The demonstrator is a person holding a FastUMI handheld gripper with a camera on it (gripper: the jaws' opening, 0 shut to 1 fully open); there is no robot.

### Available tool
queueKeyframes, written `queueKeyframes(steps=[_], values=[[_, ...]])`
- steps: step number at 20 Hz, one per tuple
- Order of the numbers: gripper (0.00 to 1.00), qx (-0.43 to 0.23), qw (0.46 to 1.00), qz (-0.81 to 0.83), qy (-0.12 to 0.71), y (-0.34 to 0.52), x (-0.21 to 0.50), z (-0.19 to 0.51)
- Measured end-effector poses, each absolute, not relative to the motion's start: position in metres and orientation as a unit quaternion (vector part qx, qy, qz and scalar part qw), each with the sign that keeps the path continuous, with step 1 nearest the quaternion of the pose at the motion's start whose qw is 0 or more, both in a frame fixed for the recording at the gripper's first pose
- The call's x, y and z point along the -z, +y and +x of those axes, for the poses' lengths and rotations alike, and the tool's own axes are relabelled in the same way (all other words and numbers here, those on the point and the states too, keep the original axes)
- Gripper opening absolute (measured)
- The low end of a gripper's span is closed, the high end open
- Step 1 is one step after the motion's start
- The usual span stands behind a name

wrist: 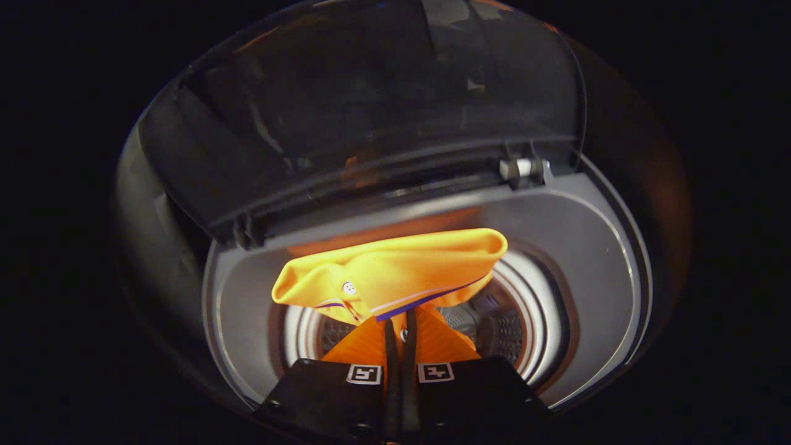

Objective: Put the clothes into the washing machine and then close the washing machine lid.

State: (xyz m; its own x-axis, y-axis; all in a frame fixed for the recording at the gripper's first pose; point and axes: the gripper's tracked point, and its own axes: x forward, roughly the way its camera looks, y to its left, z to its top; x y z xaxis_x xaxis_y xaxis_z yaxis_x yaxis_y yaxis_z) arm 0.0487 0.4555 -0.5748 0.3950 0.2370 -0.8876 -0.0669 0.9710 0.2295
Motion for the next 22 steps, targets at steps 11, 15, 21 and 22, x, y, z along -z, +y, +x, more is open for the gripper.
queueKeyframes(steps=[11,15,21,22], values=[[0.08,-0.082,0.789,0.061,0.606,0.454,0.590,0.033],[0.08,-0.080,0.792,0.049,0.604,0.451,0.588,0.040],[0.86,-0.085,0.782,0.043,0.616,0.449,0.585,0.029],[1.00,-0.086,0.783,0.039,0.615,0.449,0.587,0.031]])
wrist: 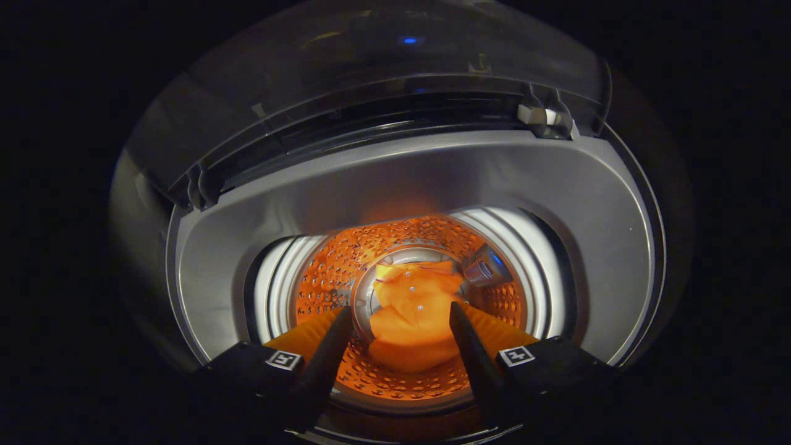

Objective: Put the clothes into the washing machine and then close the washing machine lid.

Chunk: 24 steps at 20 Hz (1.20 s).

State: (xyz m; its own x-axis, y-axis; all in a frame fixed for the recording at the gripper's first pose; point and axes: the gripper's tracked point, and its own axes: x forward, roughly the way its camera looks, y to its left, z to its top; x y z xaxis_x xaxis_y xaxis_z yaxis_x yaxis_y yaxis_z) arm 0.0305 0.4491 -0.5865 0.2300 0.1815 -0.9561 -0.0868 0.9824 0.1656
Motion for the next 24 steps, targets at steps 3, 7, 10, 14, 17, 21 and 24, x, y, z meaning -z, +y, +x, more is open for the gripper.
queueKeyframes(steps=[3,7,10,14,17,21,24], values=[[0.99,-0.087,0.784,0.038,0.613,0.449,0.580,0.027],[0.99,-0.092,0.795,0.040,0.598,0.449,0.565,0.023],[0.99,-0.095,0.819,0.037,0.565,0.448,0.542,0.024],[0.99,-0.111,0.849,0.038,0.515,0.449,0.501,0.024],[0.99,-0.129,0.870,0.053,0.472,0.450,0.465,0.024],[0.99,-0.147,0.914,0.051,0.376,0.452,0.384,0.037],[0.98,-0.154,0.942,0.042,0.297,0.445,0.324,0.057]])
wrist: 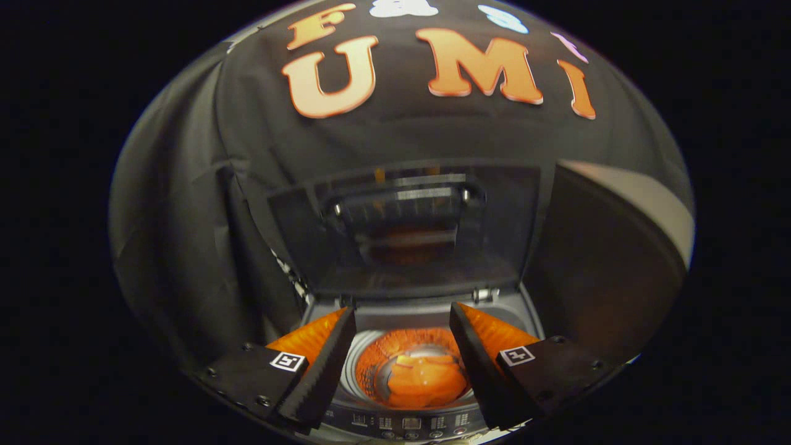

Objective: Put the clothes into the washing machine and then close the washing machine lid.

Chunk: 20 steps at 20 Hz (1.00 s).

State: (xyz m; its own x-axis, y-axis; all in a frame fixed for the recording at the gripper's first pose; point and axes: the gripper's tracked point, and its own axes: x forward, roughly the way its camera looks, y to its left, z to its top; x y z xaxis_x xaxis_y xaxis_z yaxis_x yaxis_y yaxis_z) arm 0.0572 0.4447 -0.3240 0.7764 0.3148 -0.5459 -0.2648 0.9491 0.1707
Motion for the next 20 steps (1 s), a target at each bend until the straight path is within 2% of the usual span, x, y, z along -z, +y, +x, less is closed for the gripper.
queueKeyframes(steps=[5,9,15,20], values=[[0.98,-0.155,0.962,0.062,0.214,0.440,0.233,0.097],[0.98,-0.149,0.969,0.084,0.178,0.439,0.197,0.147],[0.99,-0.122,0.965,0.074,0.221,0.436,0.231,0.226],[0.98,-0.119,0.962,0.048,0.240,0.436,0.251,0.254]])
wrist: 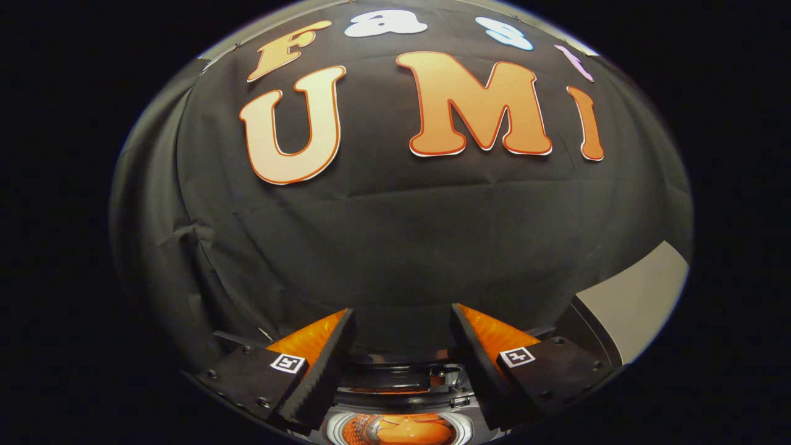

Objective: Put the clothes into the washing machine and then close the washing machine lid.

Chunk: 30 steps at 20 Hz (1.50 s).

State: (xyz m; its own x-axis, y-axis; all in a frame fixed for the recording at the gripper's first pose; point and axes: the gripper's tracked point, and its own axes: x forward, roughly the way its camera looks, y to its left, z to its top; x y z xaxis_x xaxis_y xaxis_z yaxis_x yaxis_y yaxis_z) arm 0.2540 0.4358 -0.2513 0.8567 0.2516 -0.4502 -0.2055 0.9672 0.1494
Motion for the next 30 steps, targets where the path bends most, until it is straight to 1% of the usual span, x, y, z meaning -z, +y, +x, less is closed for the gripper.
queueKeyframes(steps=[7,12,14,17,23,30], values=[[0.99,-0.110,0.958,0.014,0.263,0.436,0.281,0.271],[0.99,-0.118,0.962,0.016,0.245,0.432,0.282,0.273],[1.00,-0.121,0.967,0.016,0.224,0.432,0.277,0.272],[1.00,-0.115,0.976,0.025,0.184,0.429,0.272,0.265],[0.99,-0.116,0.972,0.025,0.202,0.426,0.273,0.251],[0.99,-0.119,0.970,0.019,0.213,0.418,0.270,0.215]])
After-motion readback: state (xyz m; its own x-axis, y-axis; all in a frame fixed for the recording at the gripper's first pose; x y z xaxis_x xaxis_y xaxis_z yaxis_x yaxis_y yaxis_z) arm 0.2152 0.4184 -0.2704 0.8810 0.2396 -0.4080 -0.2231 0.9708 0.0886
